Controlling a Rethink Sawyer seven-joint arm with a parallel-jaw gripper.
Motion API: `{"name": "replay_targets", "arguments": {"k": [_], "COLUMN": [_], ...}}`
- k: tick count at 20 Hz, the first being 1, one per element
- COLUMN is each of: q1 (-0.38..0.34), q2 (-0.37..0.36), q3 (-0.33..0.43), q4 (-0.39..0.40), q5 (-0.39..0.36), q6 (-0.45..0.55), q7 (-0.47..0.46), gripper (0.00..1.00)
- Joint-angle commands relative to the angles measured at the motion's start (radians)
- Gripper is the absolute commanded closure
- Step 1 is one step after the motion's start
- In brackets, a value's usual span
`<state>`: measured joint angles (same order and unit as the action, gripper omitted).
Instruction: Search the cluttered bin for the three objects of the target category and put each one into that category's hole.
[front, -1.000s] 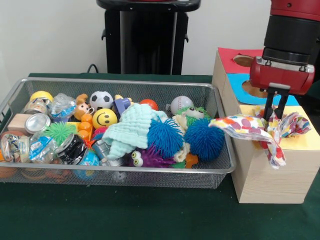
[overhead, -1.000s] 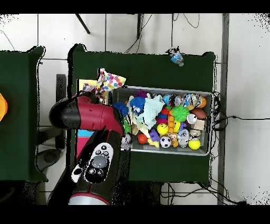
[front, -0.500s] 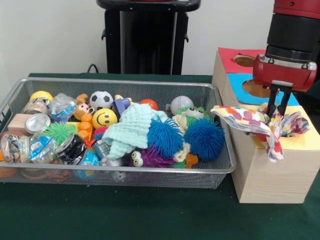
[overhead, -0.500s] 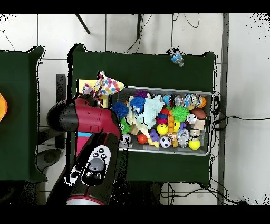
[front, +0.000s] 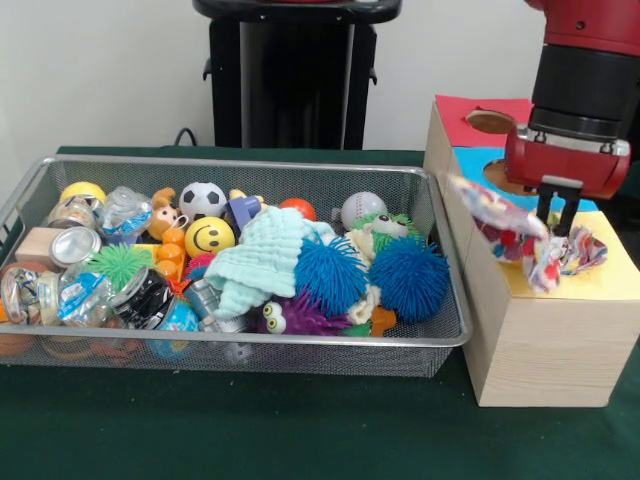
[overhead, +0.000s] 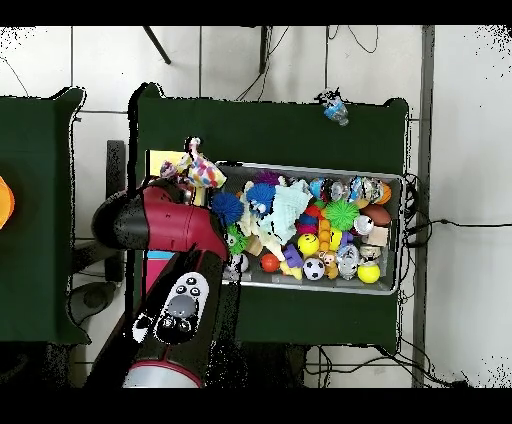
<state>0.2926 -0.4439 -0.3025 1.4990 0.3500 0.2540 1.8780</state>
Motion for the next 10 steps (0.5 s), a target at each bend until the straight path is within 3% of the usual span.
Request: {"name": "replay_targets", "arguments": {"k": [1,10], "q1": [0.008,0.015], "q2": [0.213,0.264], "q3": [0.113,0.089], "q4": [0.088,0.048], "q5": [0.015,0.020], "q6": [-0.003,-0.020], "q7": [0.217,0.194], "gripper": [1.00,1.00]}}
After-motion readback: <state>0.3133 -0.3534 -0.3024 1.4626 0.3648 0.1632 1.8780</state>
